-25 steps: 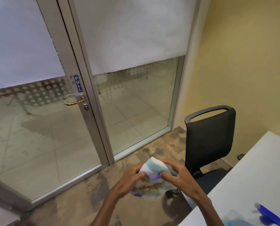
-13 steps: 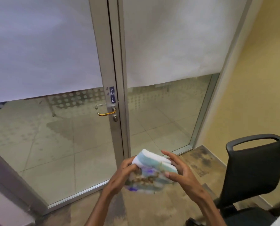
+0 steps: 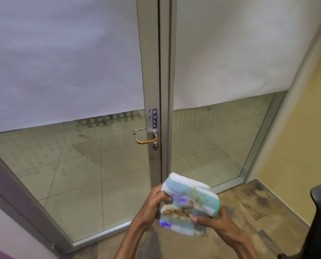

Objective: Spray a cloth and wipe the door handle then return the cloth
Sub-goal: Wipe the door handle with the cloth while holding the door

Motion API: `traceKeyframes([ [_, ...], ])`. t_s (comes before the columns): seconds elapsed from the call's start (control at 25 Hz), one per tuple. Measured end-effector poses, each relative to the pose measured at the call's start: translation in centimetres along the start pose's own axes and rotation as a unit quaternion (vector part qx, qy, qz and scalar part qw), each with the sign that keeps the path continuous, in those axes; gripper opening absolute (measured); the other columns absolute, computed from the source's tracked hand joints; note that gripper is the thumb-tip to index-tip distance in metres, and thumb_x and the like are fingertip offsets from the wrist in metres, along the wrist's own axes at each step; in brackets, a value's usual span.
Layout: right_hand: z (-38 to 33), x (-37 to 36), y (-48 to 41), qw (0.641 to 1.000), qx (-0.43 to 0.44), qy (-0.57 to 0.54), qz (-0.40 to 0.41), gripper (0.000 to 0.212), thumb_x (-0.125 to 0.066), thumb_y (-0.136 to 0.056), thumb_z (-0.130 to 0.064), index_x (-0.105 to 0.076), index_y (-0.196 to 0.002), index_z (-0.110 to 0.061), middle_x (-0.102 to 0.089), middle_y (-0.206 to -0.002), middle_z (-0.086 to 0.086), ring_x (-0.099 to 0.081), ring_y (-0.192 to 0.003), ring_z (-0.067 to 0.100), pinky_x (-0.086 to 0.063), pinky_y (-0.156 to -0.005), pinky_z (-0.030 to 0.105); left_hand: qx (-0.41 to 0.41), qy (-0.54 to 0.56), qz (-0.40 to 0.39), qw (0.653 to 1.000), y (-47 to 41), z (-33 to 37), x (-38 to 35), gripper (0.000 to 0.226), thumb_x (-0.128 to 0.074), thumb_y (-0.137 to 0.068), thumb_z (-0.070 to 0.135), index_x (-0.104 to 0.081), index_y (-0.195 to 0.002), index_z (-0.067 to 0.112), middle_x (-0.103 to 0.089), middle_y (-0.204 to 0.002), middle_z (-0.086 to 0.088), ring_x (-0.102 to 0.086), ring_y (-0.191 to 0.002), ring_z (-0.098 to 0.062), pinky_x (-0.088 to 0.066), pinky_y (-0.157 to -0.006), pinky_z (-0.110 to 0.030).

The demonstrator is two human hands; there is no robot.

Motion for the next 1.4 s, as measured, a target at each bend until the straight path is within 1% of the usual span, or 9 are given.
traceKeyframes([
  [0.08,0.1,-0.3,-0.7,1.0,-0.005,-0.021,-0.004,0.054,-0.085,-0.074,-0.007,-0.066,-0.124,-0.013,-0.071,-0.121,0.017,-0.068,-0.112,0.032,-0.058,-0.088,0.038,-0.01,-0.01,-0.01,1.0,-0.8,0.3,-0.3,0.062,-0.055,-0.067,0.026,-0.07,-0.127,0.021,-0.072,-0.123,-0.02,-0.066,-0.109,-0.049,-0.053,-0.091,-0.065],
  [0.2,0.4,-0.4,-2.3,0.997,-0.012,-0.072,-0.007,0.06,-0.087,-0.068,-0.013,-0.066,-0.124,-0.01,-0.072,-0.118,0.018,-0.068,-0.109,0.03,-0.057,-0.088,0.035,-0.006,-0.027,-0.028,0.999,-2.6,0.6,-0.3,0.074,-0.05,-0.071,0.026,-0.057,-0.144,0.021,-0.067,-0.135,-0.018,-0.058,-0.123,-0.052,-0.048,-0.098,-0.07],
  [0.32,0.6,0.3,-4.3,0.992,-0.027,-0.124,-0.014,0.066,-0.088,-0.062,-0.01,-0.066,-0.124,-0.009,-0.07,-0.119,0.022,-0.067,-0.109,0.034,-0.057,-0.089,0.039,0.008,-0.039,-0.034,0.999,-4.5,0.6,0.0,0.071,-0.051,-0.071,0.027,-0.06,-0.141,0.02,-0.067,-0.132,-0.021,-0.06,-0.122,-0.05,-0.049,-0.098,-0.072],
  [0.48,0.0,1.2,-7.7,0.986,-0.025,-0.161,-0.034,0.071,-0.085,-0.062,-0.008,-0.061,-0.129,-0.002,-0.063,-0.126,0.031,-0.061,-0.115,0.044,-0.049,-0.101,0.058,0.03,-0.049,-0.014,0.998,-7.8,0.9,0.8,0.067,-0.054,-0.068,0.026,-0.064,-0.132,0.008,-0.065,-0.127,-0.034,-0.059,-0.117,-0.057,-0.045,-0.096,-0.074],
  [0.72,-2.6,3.0,-14.2,0.974,-0.017,-0.216,-0.058,0.073,-0.082,-0.058,-0.004,-0.059,-0.126,0.007,-0.059,-0.126,0.035,-0.056,-0.115,0.047,-0.032,-0.11,0.07,0.027,-0.032,-0.007,0.999,-14.2,3.4,1.4,0.069,-0.055,-0.066,0.027,-0.065,-0.134,0.021,-0.066,-0.129,-0.029,-0.064,-0.11,-0.048,-0.047,-0.095,-0.072],
  [0.96,-4.6,5.6,-19.5,0.972,-0.021,-0.224,-0.071,0.053,-0.075,-0.053,0.001,-0.074,-0.105,0.001,-0.073,-0.105,0.026,-0.07,-0.094,0.038,-0.06,-0.081,0.047,0.013,-0.004,-0.029,0.999,-18.9,5.1,0.7,0.072,-0.056,-0.067,0.025,-0.06,-0.139,0.026,-0.063,-0.134,-0.029,-0.065,-0.11,-0.038,-0.047,-0.097,-0.07],
  [1.12,-3.9,7.7,-22.0,0.96,-0.05,-0.271,-0.051,0.049,-0.071,-0.047,0.005,-0.078,-0.096,0.0,-0.074,-0.097,0.028,-0.074,-0.086,0.04,-0.062,-0.073,0.046,-0.046,0.021,-0.07,0.996,-21.0,7.7,0.6,0.077,-0.049,-0.081,0.026,-0.038,-0.157,0.018,-0.044,-0.159,-0.014,-0.045,-0.144,-0.029,-0.041,-0.112,-0.048],
  [1.28,-3.1,9.1,-23.8,0.948,-0.066,-0.311,-0.022,0.048,-0.07,-0.054,0.002,-0.076,-0.101,-0.002,-0.071,-0.105,0.029,-0.069,-0.096,0.045,-0.057,-0.086,0.056,-0.142,-0.167,0.065,0.973,-23.9,13.3,4.3,0.07,-0.037,-0.092,0.06,-0.03,-0.158,0.038,-0.034,-0.163,0.019,-0.025,-0.154,-0.008,-0.019,-0.126,-0.046],
  [1.4,-1.8,10.2,-24.8,0.943,-0.091,-0.321,0.021,0.059,-0.063,-0.06,0.003,-0.067,-0.118,0.0,-0.066,-0.117,0.031,-0.059,-0.113,0.049,-0.042,-0.104,0.064,-0.226,-0.387,0.151,0.881,-26.1,19.2,6.0,0.068,-0.033,-0.098,0.063,-0.015,-0.161,0.041,0.001,-0.162,0.039,0.004,-0.157,-0.001,-0.004,-0.127,-0.04],
])
Point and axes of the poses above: each hand's wrist, its own y-axis away from the middle knuckle, its own x-axis out of the back of the hand, z = x × y, the point moved 9 cm from there along -y, towards the middle knuckle
